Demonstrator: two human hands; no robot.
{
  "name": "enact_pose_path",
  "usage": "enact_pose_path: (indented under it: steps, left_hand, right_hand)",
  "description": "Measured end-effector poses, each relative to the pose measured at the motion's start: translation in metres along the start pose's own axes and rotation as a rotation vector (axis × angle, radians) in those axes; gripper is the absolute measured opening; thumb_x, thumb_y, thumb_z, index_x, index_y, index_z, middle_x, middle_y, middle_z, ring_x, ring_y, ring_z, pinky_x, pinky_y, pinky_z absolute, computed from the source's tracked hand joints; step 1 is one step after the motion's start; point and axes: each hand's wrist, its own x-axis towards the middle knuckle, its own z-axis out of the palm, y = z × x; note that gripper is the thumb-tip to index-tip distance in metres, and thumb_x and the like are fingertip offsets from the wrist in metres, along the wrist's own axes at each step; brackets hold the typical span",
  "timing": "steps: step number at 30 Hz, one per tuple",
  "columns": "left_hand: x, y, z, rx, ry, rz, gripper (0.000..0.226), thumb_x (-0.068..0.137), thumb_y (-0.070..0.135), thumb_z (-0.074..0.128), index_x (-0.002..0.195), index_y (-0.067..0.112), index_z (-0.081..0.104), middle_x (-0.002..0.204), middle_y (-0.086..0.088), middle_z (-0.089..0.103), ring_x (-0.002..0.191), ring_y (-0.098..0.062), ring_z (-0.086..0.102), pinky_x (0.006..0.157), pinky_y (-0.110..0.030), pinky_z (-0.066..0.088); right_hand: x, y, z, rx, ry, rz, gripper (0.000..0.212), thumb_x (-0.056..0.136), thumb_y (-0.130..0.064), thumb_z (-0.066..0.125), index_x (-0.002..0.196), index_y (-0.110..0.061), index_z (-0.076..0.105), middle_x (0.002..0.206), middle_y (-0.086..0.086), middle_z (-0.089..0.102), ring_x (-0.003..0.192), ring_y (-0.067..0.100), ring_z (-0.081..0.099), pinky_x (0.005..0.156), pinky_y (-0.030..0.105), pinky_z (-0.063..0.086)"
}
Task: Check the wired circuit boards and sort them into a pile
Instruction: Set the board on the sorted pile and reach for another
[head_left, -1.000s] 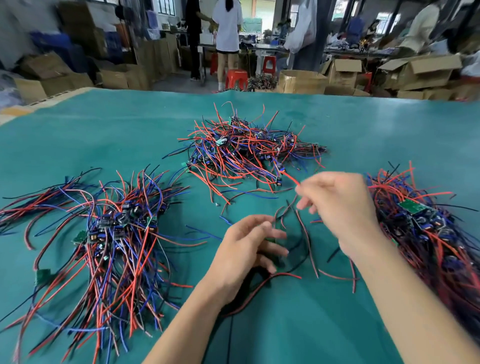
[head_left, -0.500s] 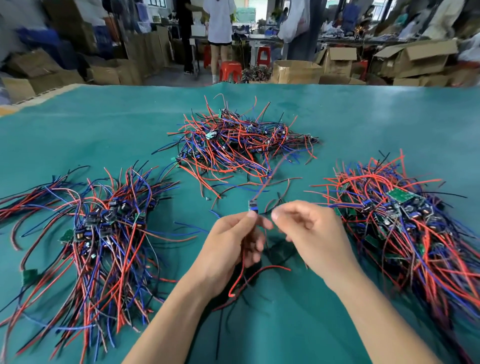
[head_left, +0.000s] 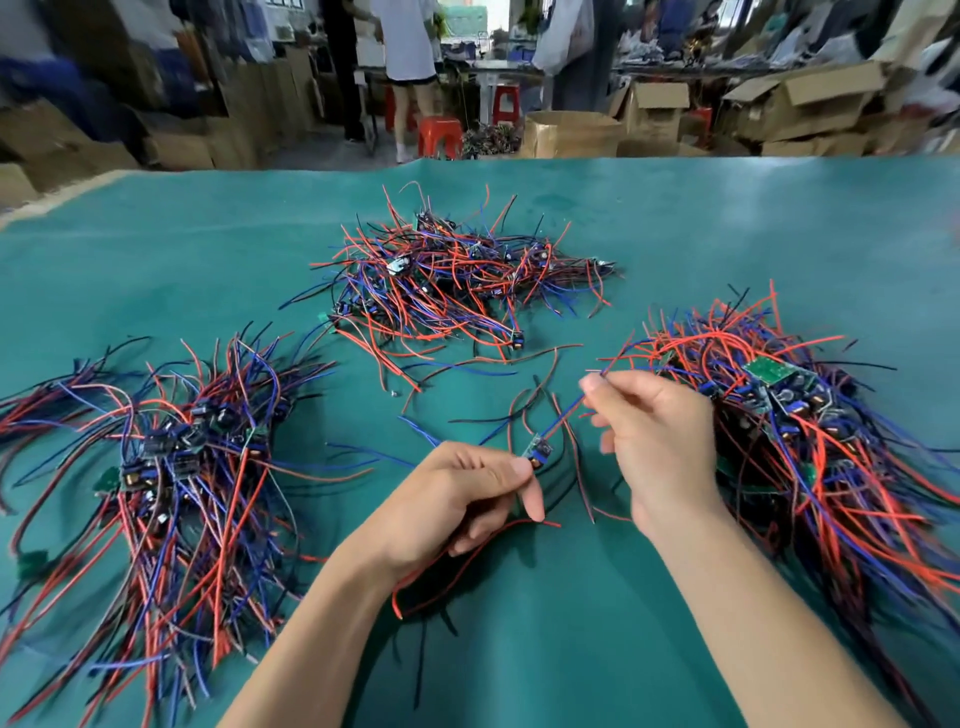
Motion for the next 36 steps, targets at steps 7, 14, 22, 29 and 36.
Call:
enact_pose_path:
  steps: [7, 14, 22, 29, 36]
  left_hand:
    - [-0.001, 0.002, -0.002, 0.042, -0.052, -0.003, 0.037, 0.096, 0.035, 0.053, 0.077, 0.008, 0.069, 0.043, -0.002, 0.031, 0.038, -0.015, 0.019, 0.041, -0.02, 0.021]
    - [-0.001, 0.001, -0.006, 0.004, -0.048, -0.015, 0.035, 0.095, 0.036, 0.053, 0.079, 0.009, 0.068, 0.046, -0.003, 0.029, 0.04, -0.015, 0.018, 0.041, -0.022, 0.018]
    - [0.005, -0.004, 0.0, -0.113, 0.139, 0.049, 0.032, 0.097, 0.034, 0.049, 0.078, 0.018, 0.069, 0.05, -0.001, 0.032, 0.04, -0.011, 0.021, 0.037, -0.019, 0.017]
    - [0.004, -0.004, 0.002, -0.029, 0.06, 0.016, 0.038, 0.099, 0.036, 0.047, 0.09, 0.01, 0.073, 0.05, -0.005, 0.045, 0.038, -0.013, 0.036, 0.04, -0.02, 0.03]
    - [0.003, -0.002, 0.005, 0.05, 0.053, 0.018, 0.036, 0.1, 0.036, 0.049, 0.087, 0.011, 0.072, 0.046, -0.002, 0.041, 0.039, -0.014, 0.029, 0.039, -0.02, 0.029]
  right_hand:
    - [0.025, 0.003, -0.021, -0.197, 0.288, -0.189, 0.019, 0.084, -0.043, 0.064, 0.076, -0.026, 0.066, 0.073, -0.001, 0.07, 0.074, 0.026, 0.071, 0.077, 0.056, 0.058]
    - [0.033, -0.003, -0.031, 0.016, 0.429, -0.212, 0.023, 0.098, -0.033, 0.049, 0.081, -0.023, 0.06, 0.059, -0.006, 0.064, 0.049, 0.011, 0.063, 0.045, 0.032, 0.049]
    - [-0.023, -0.002, 0.012, -0.14, -0.317, -0.114, 0.033, 0.075, -0.058, 0.068, 0.089, -0.029, 0.075, 0.076, -0.007, 0.074, 0.069, 0.008, 0.066, 0.066, 0.03, 0.051]
    - [-0.021, -0.01, 0.006, 0.096, -0.329, -0.127, 0.015, 0.074, -0.014, 0.082, 0.085, -0.023, 0.078, 0.076, 0.0, 0.074, 0.063, 0.01, 0.062, 0.057, 0.02, 0.048]
    - [-0.008, -0.019, 0.0, 0.228, -0.061, -0.145, 0.013, 0.084, 0.0, 0.077, 0.084, -0.013, 0.073, 0.066, -0.007, 0.067, 0.058, 0.007, 0.054, 0.054, 0.016, 0.044]
